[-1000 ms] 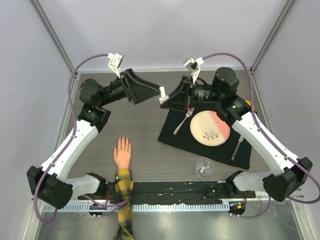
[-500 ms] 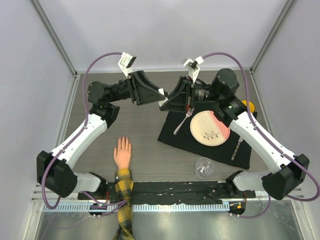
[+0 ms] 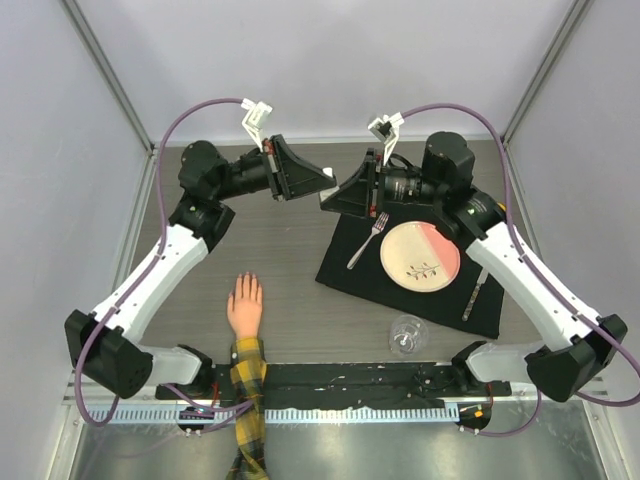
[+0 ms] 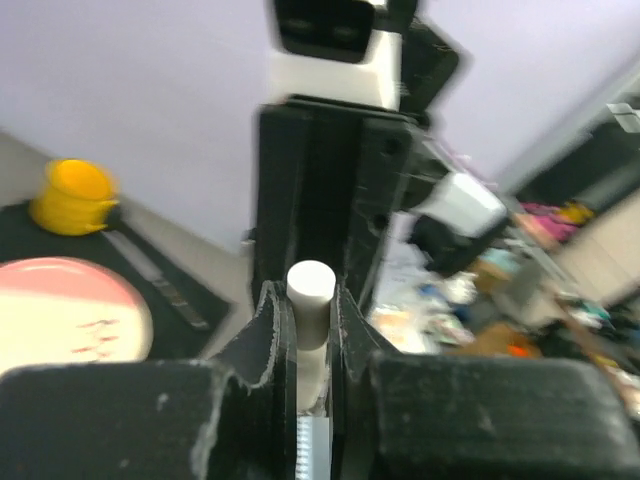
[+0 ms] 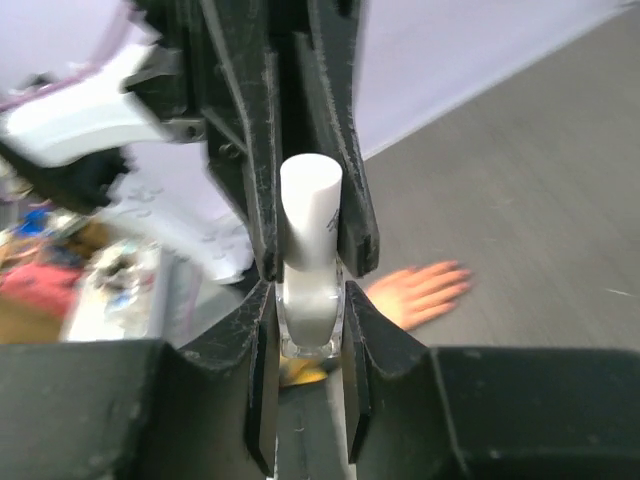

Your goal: Paint the nails

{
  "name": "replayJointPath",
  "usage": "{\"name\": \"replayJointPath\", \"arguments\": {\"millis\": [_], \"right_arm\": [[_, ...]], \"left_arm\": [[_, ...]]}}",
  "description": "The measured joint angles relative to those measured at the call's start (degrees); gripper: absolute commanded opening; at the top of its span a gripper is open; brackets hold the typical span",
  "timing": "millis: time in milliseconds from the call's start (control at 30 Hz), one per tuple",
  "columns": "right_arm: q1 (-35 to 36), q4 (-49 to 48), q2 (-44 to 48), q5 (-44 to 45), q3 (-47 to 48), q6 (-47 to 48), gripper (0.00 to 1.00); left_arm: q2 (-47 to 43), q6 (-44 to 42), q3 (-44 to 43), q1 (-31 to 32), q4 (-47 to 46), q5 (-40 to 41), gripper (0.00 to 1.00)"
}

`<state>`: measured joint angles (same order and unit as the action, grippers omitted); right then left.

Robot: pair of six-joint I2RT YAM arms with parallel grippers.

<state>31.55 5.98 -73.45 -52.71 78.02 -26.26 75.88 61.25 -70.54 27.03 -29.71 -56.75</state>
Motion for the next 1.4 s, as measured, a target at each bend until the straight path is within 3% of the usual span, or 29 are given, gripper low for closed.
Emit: {"name": "replayJointPath", "arguments": {"millis": [100, 200, 300, 400, 433, 500, 533, 633, 733, 900, 1133, 1300, 1400], "right_arm": [[3.28, 8.20, 1.36, 15.50, 2.80, 7.32, 0.00], [16.04, 16.06, 3.85, 49.33, 6.45, 16.87, 0.00], [26.84, 18.05, 4.48, 70.12, 8.46, 24.46, 0.00], [31.28, 17.59, 4.15, 78.25, 8.46, 29.81, 0.00], [31.45, 17.16, 4.11, 79.12, 7.74, 31.06, 0.00], [31.12, 16.94, 4.26, 79.34, 6.08, 32.54, 0.00], [30.25, 17.00, 4.55, 78.66, 4.87, 32.87, 0.00], [25.90, 18.64, 5.20, 70.75, 3.43, 33.33, 0.00], [19.28, 20.28, 6.40, 57.27, 2.29, 32.50, 0.00], [10.23, 20.02, 7.89, 37.38, 1.90, 29.33, 0.00], [1.18, 11.30, 6.64, 11.65, 0.83, 17.88, 0.00], [-0.37, 2.71, 5.09, 1.60, -1.25, 8.59, 0.00], [-0.46, -0.24, 4.42, -1.57, -1.75, 5.55, 0.00]], "left_arm": [[-1.36, -14.45, -5.77, 3.04, 19.45, 11.21, 0.00], [-3.21, -28.30, -13.68, 12.31, 38.51, 35.93, 0.00], [-5.64, -32.41, -16.48, 19.67, 45.51, 50.99, 0.00], [-6.71, -33.22, -16.55, 22.38, 48.09, 57.35, 0.00], [-6.67, -33.24, -16.52, 22.53, 48.50, 58.18, 0.04], [-5.90, -33.29, -16.35, 22.23, 48.83, 57.64, 0.29], [-5.18, -33.20, -16.15, 21.75, 48.89, 56.48, 0.50], [-3.28, -32.63, -15.76, 19.93, 48.65, 50.99, 0.57], [-1.95, -31.65, -15.78, 18.23, 46.84, 45.53, 0.63], [-2.62, -30.01, -15.04, 15.96, 43.15, 36.72, 0.61], [-5.99, -17.94, -6.08, 8.37, 27.50, 21.53, 0.47], [-5.86, -11.02, -2.47, 6.73, 18.84, 16.50, 0.45], [-5.46, -8.50, -2.40, 6.69, 15.26, 14.91, 0.38]]}}
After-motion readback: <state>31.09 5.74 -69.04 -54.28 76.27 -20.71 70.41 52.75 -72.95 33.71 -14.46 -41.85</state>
